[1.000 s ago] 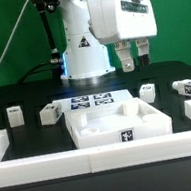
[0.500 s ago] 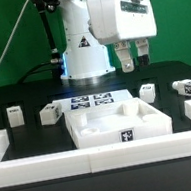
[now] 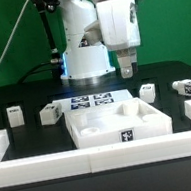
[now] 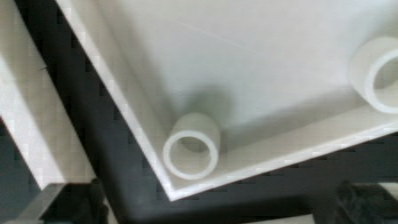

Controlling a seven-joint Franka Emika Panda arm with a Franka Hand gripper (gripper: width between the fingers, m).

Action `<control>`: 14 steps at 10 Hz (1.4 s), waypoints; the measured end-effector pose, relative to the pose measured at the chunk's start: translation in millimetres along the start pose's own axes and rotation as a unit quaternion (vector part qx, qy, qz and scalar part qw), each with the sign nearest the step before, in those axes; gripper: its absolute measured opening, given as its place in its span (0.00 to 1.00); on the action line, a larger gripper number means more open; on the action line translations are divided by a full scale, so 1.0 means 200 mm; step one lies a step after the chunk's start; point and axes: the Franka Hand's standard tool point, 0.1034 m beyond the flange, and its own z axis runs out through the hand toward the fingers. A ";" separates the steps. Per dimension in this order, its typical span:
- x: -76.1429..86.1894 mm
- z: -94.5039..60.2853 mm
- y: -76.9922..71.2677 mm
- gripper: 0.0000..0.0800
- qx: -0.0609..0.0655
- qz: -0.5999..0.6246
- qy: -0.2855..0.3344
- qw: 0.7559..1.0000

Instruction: Assemble one leg

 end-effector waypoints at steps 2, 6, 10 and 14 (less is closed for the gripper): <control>-0.01 0.03 -0.08 0.81 0.011 -0.048 -0.024 0.998; -0.01 0.03 -0.07 0.81 0.011 -0.046 -0.024 0.999; -0.10 0.09 -0.19 0.81 0.016 -0.163 -0.029 0.986; -0.16 0.12 -0.21 0.81 0.032 -0.172 -0.037 0.984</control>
Offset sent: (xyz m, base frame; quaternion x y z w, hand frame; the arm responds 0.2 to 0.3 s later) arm 0.0000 0.0000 0.0000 0.0000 0.0000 0.0000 1.0000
